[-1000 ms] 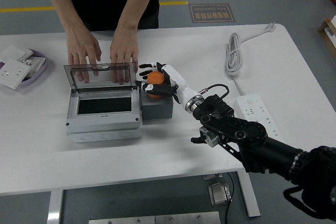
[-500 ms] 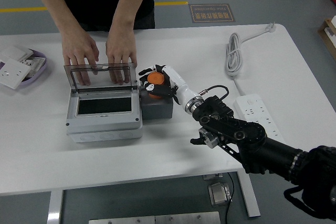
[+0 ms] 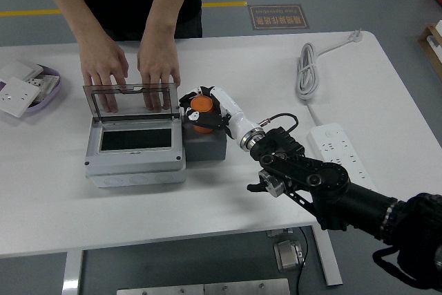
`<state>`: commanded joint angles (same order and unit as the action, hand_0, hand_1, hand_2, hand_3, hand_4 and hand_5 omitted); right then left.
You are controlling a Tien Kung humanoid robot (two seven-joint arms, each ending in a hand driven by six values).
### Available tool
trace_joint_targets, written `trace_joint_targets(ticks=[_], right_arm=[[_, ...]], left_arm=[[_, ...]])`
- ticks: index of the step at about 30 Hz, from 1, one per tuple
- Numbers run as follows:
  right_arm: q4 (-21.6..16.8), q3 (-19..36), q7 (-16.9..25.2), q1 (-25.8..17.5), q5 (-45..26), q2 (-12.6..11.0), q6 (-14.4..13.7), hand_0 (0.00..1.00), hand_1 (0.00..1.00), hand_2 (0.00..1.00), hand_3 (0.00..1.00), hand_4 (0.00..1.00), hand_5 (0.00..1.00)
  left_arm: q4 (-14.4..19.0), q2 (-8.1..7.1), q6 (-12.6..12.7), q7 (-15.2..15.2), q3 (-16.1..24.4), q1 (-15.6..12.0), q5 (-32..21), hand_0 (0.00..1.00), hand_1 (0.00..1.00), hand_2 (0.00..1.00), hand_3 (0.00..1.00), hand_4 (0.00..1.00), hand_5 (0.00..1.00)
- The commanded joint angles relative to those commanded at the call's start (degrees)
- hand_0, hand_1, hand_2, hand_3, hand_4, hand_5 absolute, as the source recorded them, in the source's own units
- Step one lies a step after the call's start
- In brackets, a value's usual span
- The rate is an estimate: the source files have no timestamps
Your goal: Pick up the cylinder from the cube,place it in the box,flap close box
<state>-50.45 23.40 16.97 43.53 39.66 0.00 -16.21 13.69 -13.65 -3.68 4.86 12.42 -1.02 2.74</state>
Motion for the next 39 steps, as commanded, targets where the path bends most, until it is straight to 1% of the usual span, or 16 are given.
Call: trace_joint_targets(ticks=[5, 6, 11, 12, 17, 18, 19, 23, 24, 29, 30, 32, 35, 37, 39], right_arm=[[-3.0, 1.6, 0.1, 0.6, 0.3, 0.0, -0.5, 0.695, 0.578, 0.492, 0.414, 0.002, 0.002], [-3.6, 1.9, 0.1, 0.7, 0.4, 0.0, -0.6, 0.619, 0.569, 0.493, 0.388, 0.002, 0.002], [-6.6, 3.1, -0.3, 1.1, 1.9, 0.0, -1.9, 0.619, 0.569, 0.493, 0.388, 0.002, 0.002], [-7.3, 3.3, -0.4, 1.0, 2.7, 0.0, -2.4, 0.498, 0.550, 0.477, 0.354, 0.002, 0.002], [-9.9, 3.9, -1.7, 0.7, 7.4, 0.0, -4.9, 0.498, 0.550, 0.477, 0.354, 0.002, 0.002], [-10.1, 3.9, -2.0, 0.6, 8.1, 0.0, -5.3, 0.453, 0.475, 0.459, 0.327, 0.014, 0.002], [-10.2, 4.0, -2.2, 0.5, 8.6, 0.0, -5.6, 0.453, 0.475, 0.459, 0.327, 0.014, 0.002], [-9.7, 4.4, -2.5, 0.5, 9.4, 0.0, -6.3, 0.453, 0.475, 0.459, 0.327, 0.014, 0.002], [-9.3, 4.6, -2.6, 0.5, 9.4, 0.0, -6.3, 0.200, 0.243, 0.362, 0.281, 0.002, 0.002], [-6.4, 4.8, -2.8, 1.3, 9.0, -0.1, -6.3, 0.200, 0.243, 0.362, 0.281, 0.002, 0.002], [-5.8, 4.7, -2.9, 1.4, 8.9, -0.1, -6.3, 0.185, 0.241, 0.353, 0.283, 0.002, 0.002], [-3.9, 4.5, -2.9, 1.7, 8.5, -0.4, -6.2, 0.185, 0.241, 0.353, 0.283, 0.002, 0.002], [-2.3, 4.6, -2.8, 1.8, 8.1, -0.8, -6.1, 0.185, 0.241, 0.353, 0.283, 0.002, 0.002], [-1.8, 5.1, -2.8, 1.7, 8.0, -1.2, -6.1, 0.185, 0.238, 0.350, 0.281, 0.002, 0.002], [-2.2, 6.0, -2.8, 1.5, 8.3, -1.6, -6.1, 0.185, 0.238, 0.350, 0.281, 0.002, 0.002]], left_arm=[[-0.1, 0.04, 0.0, 0.0, -0.2, -0.3, -0.4, 0.629, 0.647, 0.625, 0.668, 0.722, 0.253], [-0.2, 0.03, 0.0, 0.0, -0.3, -0.3, -0.4, 0.629, 0.647, 0.625, 0.668, 0.722, 0.253], [-0.3, -0.02, 0.0, 0.1, -0.3, -0.4, -0.6, 0.629, 0.647, 0.625, 0.668, 0.722, 0.253], [-0.3, -0.02, 0.0, 0.1, -0.3, -0.5, -0.6, 0.629, 0.647, 0.625, 0.668, 0.722, 0.253], [-0.3, 0.01, 0.0, 0.1, -0.3, -0.8, -0.8, 0.629, 0.647, 0.625, 0.668, 0.722, 0.253], [-0.3, 0.01, 0.0, 0.1, -0.4, -0.8, -0.9, 0.629, 0.647, 0.625, 0.668, 0.722, 0.253], [-0.4, 0.01, 0.0, 0.1, -0.4, -0.8, -0.9, 0.629, 0.647, 0.625, 0.668, 0.722, 0.253], [-0.4, -0.01, 0.0, 0.1, -0.3, -0.9, -0.9, 0.629, 0.647, 0.625, 0.668, 0.722, 0.253], [-0.4, -0.02, 0.0, 0.1, -0.3, -0.9, -0.9, 0.629, 0.647, 0.625, 0.668, 0.722, 0.253], [-0.4, -0.08, 0.0, 0.1, -0.4, -1.0, -1.0, 0.629, 0.647, 0.625, 0.668, 0.722, 0.253], [-0.4, -0.09, 0.0, 0.1, -0.4, -1.0, -1.0, 0.629, 0.647, 0.625, 0.668, 0.722, 0.253], [-0.4, -0.13, 0.0, 0.1, -0.4, -1.0, -1.0, 0.629, 0.647, 0.625, 0.668, 0.722, 0.253], [-0.4, -0.12, 0.0, 0.1, -0.4, -1.0, -1.0, 0.629, 0.647, 0.625, 0.668, 0.722, 0.253], [-0.4, -0.08, 0.0, 0.1, -0.5, -1.1, -1.1, 0.629, 0.647, 0.625, 0.668, 0.722, 0.253], [-0.4, -0.04, 0.0, 0.1, -0.5, -1.1, -1.1, 0.629, 0.647, 0.625, 0.668, 0.722, 0.253]])
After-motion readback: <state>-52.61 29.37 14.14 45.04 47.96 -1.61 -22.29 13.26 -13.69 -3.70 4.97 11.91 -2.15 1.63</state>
